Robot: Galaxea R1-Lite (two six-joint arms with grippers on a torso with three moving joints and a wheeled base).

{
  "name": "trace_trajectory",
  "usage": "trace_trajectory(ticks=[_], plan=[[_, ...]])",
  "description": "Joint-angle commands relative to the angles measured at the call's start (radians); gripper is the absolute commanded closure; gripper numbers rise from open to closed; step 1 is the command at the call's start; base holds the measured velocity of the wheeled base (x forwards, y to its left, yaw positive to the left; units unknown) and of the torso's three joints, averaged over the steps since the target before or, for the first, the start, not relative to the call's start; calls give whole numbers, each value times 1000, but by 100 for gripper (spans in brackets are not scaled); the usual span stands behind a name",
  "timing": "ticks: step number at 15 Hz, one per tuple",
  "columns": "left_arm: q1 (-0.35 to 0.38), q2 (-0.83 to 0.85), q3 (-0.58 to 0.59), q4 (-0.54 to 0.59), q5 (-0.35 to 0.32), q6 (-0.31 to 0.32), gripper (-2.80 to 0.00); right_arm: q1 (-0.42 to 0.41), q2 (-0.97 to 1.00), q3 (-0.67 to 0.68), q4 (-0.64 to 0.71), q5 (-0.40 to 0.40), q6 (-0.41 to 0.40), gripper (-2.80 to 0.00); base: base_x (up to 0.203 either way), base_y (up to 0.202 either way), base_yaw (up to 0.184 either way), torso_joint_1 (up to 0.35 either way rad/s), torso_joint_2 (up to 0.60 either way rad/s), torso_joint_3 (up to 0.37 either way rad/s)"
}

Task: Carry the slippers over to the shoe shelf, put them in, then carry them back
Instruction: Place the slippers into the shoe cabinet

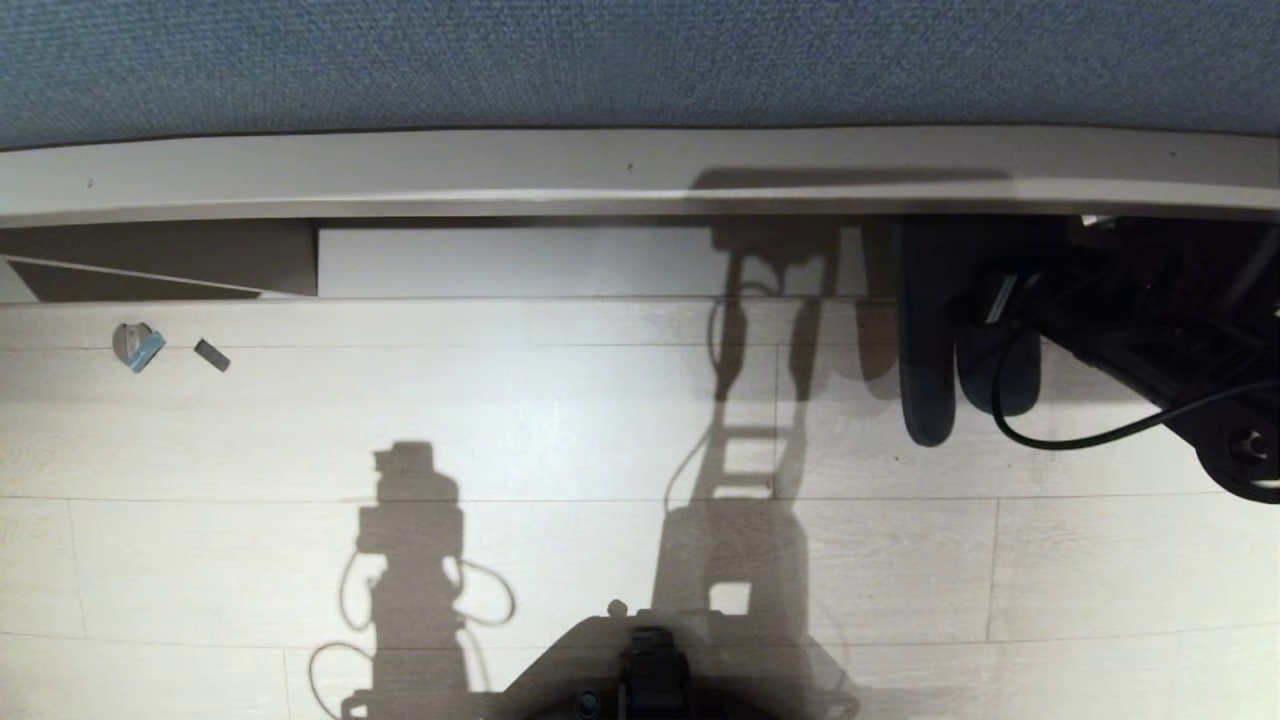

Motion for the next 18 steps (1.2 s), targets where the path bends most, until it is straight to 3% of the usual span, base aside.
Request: trace_trajectory(ticks=[1, 8, 18], plan=[[0, 0, 0, 0, -1, 0, 0, -2, 37, -98, 36, 5, -10, 0, 0, 0, 0, 0, 0, 0], [0, 0, 0, 0, 0, 0, 0, -11, 153, -304, 86, 35, -62, 0, 0, 0, 0, 0, 0, 0], [0, 0, 0, 0, 0, 0, 0, -12, 245, -533, 91, 15, -58, 0, 0, 0, 0, 0, 0, 0]])
